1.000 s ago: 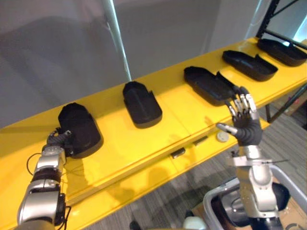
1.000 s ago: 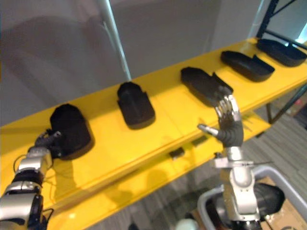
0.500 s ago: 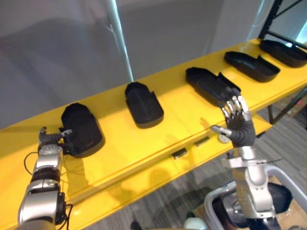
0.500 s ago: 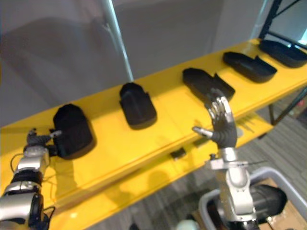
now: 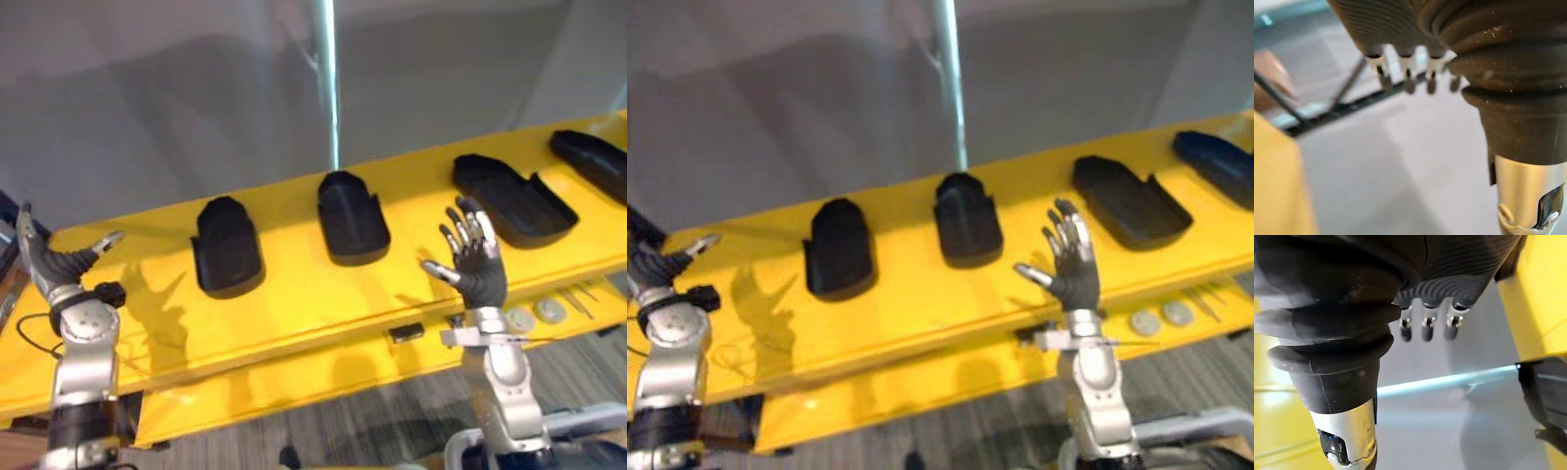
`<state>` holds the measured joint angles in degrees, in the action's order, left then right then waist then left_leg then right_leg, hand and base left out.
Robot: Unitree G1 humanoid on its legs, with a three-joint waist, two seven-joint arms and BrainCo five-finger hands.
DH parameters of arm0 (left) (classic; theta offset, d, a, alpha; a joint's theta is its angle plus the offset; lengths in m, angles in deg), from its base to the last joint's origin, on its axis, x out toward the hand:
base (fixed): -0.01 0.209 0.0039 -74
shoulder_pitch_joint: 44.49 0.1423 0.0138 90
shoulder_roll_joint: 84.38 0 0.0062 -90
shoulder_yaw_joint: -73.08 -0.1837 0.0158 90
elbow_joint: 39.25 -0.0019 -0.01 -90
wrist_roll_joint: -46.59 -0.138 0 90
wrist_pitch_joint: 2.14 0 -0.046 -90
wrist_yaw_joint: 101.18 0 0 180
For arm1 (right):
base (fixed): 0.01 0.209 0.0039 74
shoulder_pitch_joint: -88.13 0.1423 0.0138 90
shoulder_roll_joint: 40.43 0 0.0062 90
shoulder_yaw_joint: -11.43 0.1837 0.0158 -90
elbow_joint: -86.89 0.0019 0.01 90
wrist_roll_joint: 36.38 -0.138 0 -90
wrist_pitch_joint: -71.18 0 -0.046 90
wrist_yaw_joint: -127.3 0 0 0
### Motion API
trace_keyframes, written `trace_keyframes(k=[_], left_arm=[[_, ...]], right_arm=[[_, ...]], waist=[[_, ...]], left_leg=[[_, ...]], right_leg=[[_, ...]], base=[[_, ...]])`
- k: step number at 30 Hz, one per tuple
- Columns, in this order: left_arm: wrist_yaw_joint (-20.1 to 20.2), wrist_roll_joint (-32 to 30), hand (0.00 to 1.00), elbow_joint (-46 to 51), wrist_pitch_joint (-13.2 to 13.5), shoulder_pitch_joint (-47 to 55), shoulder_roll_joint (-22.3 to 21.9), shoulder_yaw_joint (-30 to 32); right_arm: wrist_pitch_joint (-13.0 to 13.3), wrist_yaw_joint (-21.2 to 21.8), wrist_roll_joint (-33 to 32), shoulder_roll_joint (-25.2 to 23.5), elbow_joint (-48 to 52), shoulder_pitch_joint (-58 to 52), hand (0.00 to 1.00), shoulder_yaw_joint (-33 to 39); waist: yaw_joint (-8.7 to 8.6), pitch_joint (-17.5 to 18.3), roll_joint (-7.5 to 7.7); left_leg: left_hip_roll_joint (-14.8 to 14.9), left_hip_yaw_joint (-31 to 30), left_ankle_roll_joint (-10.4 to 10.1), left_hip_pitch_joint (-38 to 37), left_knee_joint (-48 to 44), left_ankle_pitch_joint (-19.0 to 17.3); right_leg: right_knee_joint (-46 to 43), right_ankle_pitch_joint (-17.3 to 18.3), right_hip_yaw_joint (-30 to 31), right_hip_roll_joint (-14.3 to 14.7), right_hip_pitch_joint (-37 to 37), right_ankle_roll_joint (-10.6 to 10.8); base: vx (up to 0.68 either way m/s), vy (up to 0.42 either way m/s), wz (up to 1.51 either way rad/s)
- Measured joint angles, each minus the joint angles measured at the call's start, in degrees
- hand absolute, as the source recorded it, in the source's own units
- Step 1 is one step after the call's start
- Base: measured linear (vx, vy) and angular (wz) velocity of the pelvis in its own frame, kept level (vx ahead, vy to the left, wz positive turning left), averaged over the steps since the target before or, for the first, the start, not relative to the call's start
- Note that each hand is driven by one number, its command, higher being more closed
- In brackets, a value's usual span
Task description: Walk over and take plastic housings, then place them on the shelf
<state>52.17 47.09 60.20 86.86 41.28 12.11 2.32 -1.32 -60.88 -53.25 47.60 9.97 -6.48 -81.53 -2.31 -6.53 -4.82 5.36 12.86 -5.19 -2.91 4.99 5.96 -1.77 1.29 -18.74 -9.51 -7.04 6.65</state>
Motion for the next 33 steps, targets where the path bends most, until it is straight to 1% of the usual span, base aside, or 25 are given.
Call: trace_keyframes(k=[1,3,5,6,7,9,10,11,13,14,15,16,17,19,20,21,22,24,25,26,27,29,30,31,33], left_arm=[[0.64,0.39,0.0,2.26,1.19,0.77,-1.26,-0.28],[2.33,0.95,0.0,10.84,6.86,4.42,-6.68,-3.99],[3.22,1.51,0.0,14.78,9.65,6.97,-9.87,-6.76],[3.29,1.69,0.0,16.49,11.27,8.58,-12.06,-9.25],[3.3,1.7,0.0,16.96,11.72,9.33,-12.81,-10.33],[2.56,0.73,0.0,17.29,12.28,10.99,-14.17,-13.83],[2.51,0.72,0.0,17.29,12.31,11.1,-14.21,-14.66],[2.46,0.81,0.0,17.29,12.64,11.1,-14.25,-16.2],[2.09,0.83,0.0,17.28,13.26,11.1,-14.56,-18.93],[2.25,1.19,0.0,17.27,13.4,10.88,-14.65,-21.23],[3.32,2.19,0.0,17.28,13.43,10.73,-15.21,-23.72],[3.81,3.1,0.0,17.27,13.43,10.73,-15.73,-24.85],[4.67,4.33,0.0,17.11,13.4,10.72,-16.98,-26.81],[5.44,5.92,0.0,16.44,13.4,10.62,-17.86,-28.74],[5.5,6.45,0.0,15.64,13.36,10.6,-18.24,-29.23],[5.47,6.46,0.0,15.35,13.36,10.57,-18.37,-29.21],[4.76,6.57,0.0,14.69,13.31,10.58,-18.48,-29.14],[4.09,7.75,0.0,14.51,13.25,10.77,-18.41,-28.81],[3.22,7.83,0.0,14.32,13.17,11.11,-18.44,-28.75],[2.88,7.83,0.0,14.29,13.16,11.54,-18.43,-28.73],[2.86,7.83,0.0,14.25,13.17,12.09,-18.41,-28.48],[2.87,7.83,0.0,14.04,13.21,13.06,-18.39,-27.53],[2.8,7.86,0.0,13.93,13.23,13.25,-18.41,-26.53],[2.66,7.87,0.0,13.93,13.35,13.27,-18.36,-26.16],[1.91,7.94,0.0,13.79,14.27,13.31,-18.32,-24.55]], right_arm=[[0.0,-0.79,0.9,-0.69,0.11,-0.4,0.0,0.19],[-0.18,-4.4,4.34,-3.91,1.13,-3.22,0.0,2.05],[-0.24,-6.0,5.69,-5.71,2.94,-5.34,0.0,3.75],[-0.24,-6.91,6.68,-6.52,4.28,-6.88,0.0,5.14],[-0.23,-7.13,6.91,-6.78,4.73,-7.54,0.0,5.77],[0.02,-7.6,6.99,-7.53,4.93,-10.0,0.0,8.28],[0.14,-7.77,7.0,-7.56,4.94,-10.59,0.0,8.94],[0.2,-8.06,7.0,-7.56,4.95,-11.47,0.0,10.19],[0.32,-8.39,6.99,-7.55,5.27,-13.03,0.0,11.71],[0.45,-8.62,6.97,-7.55,6.41,-14.22,0.0,12.46],[1.39,-9.18,6.93,-7.54,7.96,-15.68,0.0,12.97],[1.67,-9.32,6.91,-7.54,8.7,-16.03,0.0,13.05],[2.45,-9.35,6.91,-7.42,9.46,-16.12,0.0,13.15],[2.5,-9.04,6.81,-7.38,10.03,-16.07,0.0,12.79],[2.5,-8.74,6.34,-7.35,10.03,-15.85,0.0,12.68],[2.5,-8.26,6.31,-7.23,10.05,-15.5,0.0,12.66],[2.58,-6.62,5.21,-6.35,10.04,-14.47,0.0,12.36],[2.66,-4.97,4.03,-5.29,10.0,-12.91,0.0,11.3],[3.24,-2.99,2.99,-4.35,9.97,-11.91,0.0,10.2],[4.05,-1.47,2.82,-3.19,9.93,-10.75,0.0,9.21],[4.26,-0.61,2.51,-2.41,9.7,-9.67,0.0,8.4],[4.49,0.25,1.79,-2.07,8.52,-7.94,0.0,6.71],[4.48,0.87,1.75,-1.97,7.71,-7.38,0.0,5.48],[4.47,0.94,1.75,-1.82,7.38,-7.18,0.0,4.94],[3.96,1.04,1.82,-0.89,5.18,-3.32,0.0,3.42]], waist=[[-0.01,0.05,0.09],[-0.16,0.53,0.67],[-0.39,0.7,1.01],[-0.7,0.68,1.23],[-1.15,0.72,1.34],[-2.38,1.37,2.36],[-3.03,1.68,2.3],[-3.62,1.75,2.71],[-4.42,2.16,3.28],[-4.98,2.2,3.45],[-5.37,2.29,3.45],[-5.59,2.28,3.45],[-6.25,2.29,3.45],[-6.23,2.26,3.33],[-6.14,2.37,3.23],[-5.86,2.22,3.31],[-4.6,2.3,2.92],[-4.13,2.2,2.57],[-3.78,1.9,2.55],[-2.78,1.69,1.3],[-2.32,1.62,0.11],[-2.17,1.52,-0.66],[-2.21,0.6,0.16],[-2.1,0.21,0.41],[-1.21,-1.6,0.67]], left_leg=[[-0.05,0.11,0.0,-0.02,0.01,0.0],[-0.06,1.65,0.06,-0.12,0.05,-0.05],[0.09,3.73,0.27,-0.5,0.04,-0.24],[0.27,6.13,0.32,-1.27,0.04,-0.58],[0.39,7.27,0.28,-1.78,0.04,-0.82],[1.43,12.32,-0.28,-3.57,0.04,-1.62],[1.71,13.1,-0.45,-3.86,0.02,-1.74],[2.28,15.22,-0.87,-4.73,0.0,-2.03],[3.23,18.16,-1.54,-5.73,-0.01,-2.51],[3.77,19.44,-1.96,-6.19,-0.01,-2.75],[4.19,20.64,-2.26,-6.21,-0.03,-2.97],[4.31,20.91,-2.27,-6.18,-0.13,-2.98],[4.51,21.64,-2.5,-6.21,-0.25,-3.11],[5.16,23.53,-3.14,-7.13,-0.29,-3.56],[6.01,23.91,-3.76,-6.91,-2.39,-4.88],[6.61,23.77,-3.8,-6.76,-4.46,-6.2],[8.52,19.66,-2.15,-4.98,-10.91,-10.33],[9.83,12.32,0.45,-2.78,-17.73,-13.75],[9.98,5.7,2.01,-0.99,-22.49,-16.39],[9.76,-0.91,2.61,-0.69,-25.03,-19.5],[9.43,-5.21,2.39,-0.47,-25.64,-21.27],[7.66,-8.33,1.5,-0.25,-25.56,-22.46],[6.52,-8.61,1.17,0.27,-25.48,-22.85],[6.17,-8.86,1.21,0.71,-25.42,-23.4],[5.58,-9.62,-0.6,1.78,-25.43,-26.11]], right_leg=[[-0.07,0.0,0.08,-0.08,0.09,0.0],[-0.69,-0.01,1.77,-0.27,1.25,0.0],[-0.73,-0.22,3.7,-0.21,2.37,0.19],[-0.55,-0.59,5.7,-0.12,3.12,0.22],[-0.12,-0.81,6.77,0.04,3.31,0.05],[2.62,-1.64,9.8,1.0,3.51,-0.49],[3.24,-1.83,9.8,1.21,3.47,-0.77],[3.91,-2.49,9.94,1.54,3.6,-1.69],[4.9,-3.11,9.71,2.01,4.01,-2.11],[5.48,-3.58,9.66,2.41,4.15,-2.53],[5.5,-3.68,9.69,2.69,4.75,-2.47],[5.44,-3.96,9.82,2.76,5.11,-2.3],[5.48,-5.02,10.2,2.97,5.7,-2.23],[5.49,-5.9,11.91,3.86,6.26,-1.71],[5.39,-6.6,13.4,4.56,6.72,-1.85],[5.34,-6.8,14.53,4.91,6.85,-1.9],[5.72,-7.67,18.01,6.22,7.33,-2.11],[6.08,-8.47,21.12,7.18,7.5,-2.36],[6.09,-8.46,23.61,7.68,7.66,-2.39],[6.11,-8.38,26.59,8.62,8.33,-2.59],[6.03,-8.63,28.16,9.41,9.2,-2.35],[5.68,-9.38,30.26,9.44,11.19,-1.25],[5.72,-9.71,30.62,8.35,11.87,-0.73],[5.74,-9.89,30.61,8.02,12.26,-0.46],[5.77,-11.06,30.45,7.38,13.76,1.19]], base=[[-0.01,0.03,-0.06],[-0.02,0.034,-0.27],[-0.01,0.032,-0.62],[-0.02,0.031,-0.81],[-0.03,0.039,-1.03],[-0.03,0.019,-1.03],[0.0,-0.009,-0.94],[0.01,-0.016,-0.92],[0.01,-0.03,-0.89],[0.03,-0.048,-0.6],[0.03,-0.041,-0.52],[0.04,-0.035,-0.38],[0.04,-0.027,-0.45],[0.05,-0.035,-0.54],[0.06,-0.037,-0.55],[0.1,-0.076,-1.04],[0.09,-0.083,-1.08],[0.05,-0.062,-1.07],[-0.01,0.088,-1.27],[-0.04,0.157,-1.33],[-0.05,0.177,-1.1],[-0.06,0.152,-0.63],[-0.1,0.204,-0.29],[-0.12,0.23,-0.02],[-0.13,0.211,0.09]])
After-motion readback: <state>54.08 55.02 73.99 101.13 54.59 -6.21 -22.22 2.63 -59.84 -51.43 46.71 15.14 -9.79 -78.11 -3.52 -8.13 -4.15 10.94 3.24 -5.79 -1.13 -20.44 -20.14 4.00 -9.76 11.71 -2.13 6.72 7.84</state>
